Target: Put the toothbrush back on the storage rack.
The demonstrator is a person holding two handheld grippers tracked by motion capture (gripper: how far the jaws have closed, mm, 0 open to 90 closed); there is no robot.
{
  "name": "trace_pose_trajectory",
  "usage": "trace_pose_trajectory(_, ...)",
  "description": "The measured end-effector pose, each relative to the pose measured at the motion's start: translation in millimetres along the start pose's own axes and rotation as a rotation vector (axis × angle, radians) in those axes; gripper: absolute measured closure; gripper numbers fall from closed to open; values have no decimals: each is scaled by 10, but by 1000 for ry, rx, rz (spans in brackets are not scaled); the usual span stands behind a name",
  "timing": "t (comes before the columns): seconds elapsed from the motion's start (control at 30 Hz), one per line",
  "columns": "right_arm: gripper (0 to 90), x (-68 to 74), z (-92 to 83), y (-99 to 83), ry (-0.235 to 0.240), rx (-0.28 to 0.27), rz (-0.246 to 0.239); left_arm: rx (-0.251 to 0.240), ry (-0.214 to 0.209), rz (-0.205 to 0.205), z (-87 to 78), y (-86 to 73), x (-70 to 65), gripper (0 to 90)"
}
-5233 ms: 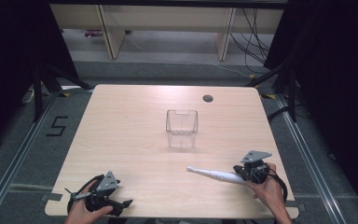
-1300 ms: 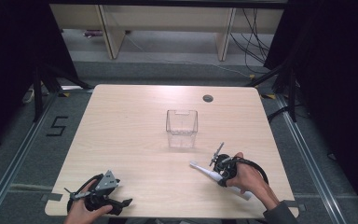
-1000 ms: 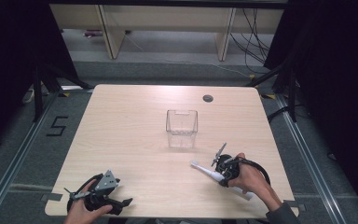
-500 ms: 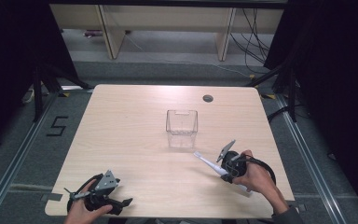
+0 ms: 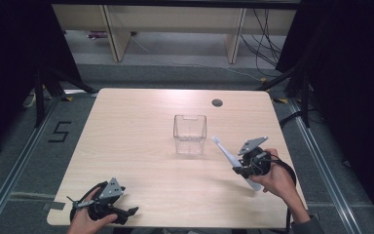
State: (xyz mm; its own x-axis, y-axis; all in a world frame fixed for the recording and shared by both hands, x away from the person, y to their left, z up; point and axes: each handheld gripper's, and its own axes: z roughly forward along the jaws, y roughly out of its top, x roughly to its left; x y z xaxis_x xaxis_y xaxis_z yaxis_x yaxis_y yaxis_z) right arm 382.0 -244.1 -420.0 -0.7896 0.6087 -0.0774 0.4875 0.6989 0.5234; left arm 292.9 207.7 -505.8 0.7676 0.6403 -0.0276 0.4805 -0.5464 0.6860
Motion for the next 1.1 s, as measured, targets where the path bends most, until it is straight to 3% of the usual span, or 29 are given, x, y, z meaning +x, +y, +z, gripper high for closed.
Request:
trace_pose_trajectory(0.1, 670, -46, -21, -9, -39, -89, 23, 2, 0, 4, -1, -1, 0, 154)
trace_pose_trajectory(0.17, 670, -97, -30, -22, -46, -159, 30, 0, 0, 4, -2, 0, 0, 154)
trace_pose_trajectory(0.27, 669, -176, -82, -27, -54, -226, 93, 0, 1, 3, 2, 1, 4, 154)
trace_pose_trajectory(0.3, 669, -176, -82, -27, -54, -226, 93, 0, 1, 3, 2, 1, 4, 154)
trace_pose_trajectory(0.33, 669, -210, -80, -34, -51, -273, 99, -1, 2, 2, 3, 0, 3, 154)
trace_pose_trajectory(0.5, 669, -286, -78, -55, -69, -321, 115, -4, 3, 1, -6, 1, 1, 154)
trace_pose_trajectory(0.63, 669, -326, -77, -75, -89, -367, 165, -4, 8, 1, -7, 1, 5, 154)
trace_pose_trajectory(0.8, 669, -385, -56, -44, -99, -393, 158, -9, 10, -7, -10, 1, 7, 154)
trace_pose_trajectory(0.87, 669, -370, -38, -10, -88, -394, 182, -9, 11, -8, -13, 3, 6, 154)
trace_pose_trajectory(1.1, 669, -404, 21, 157, -66, -432, 167, -8, 1, -6, -16, 3, 4, 154)
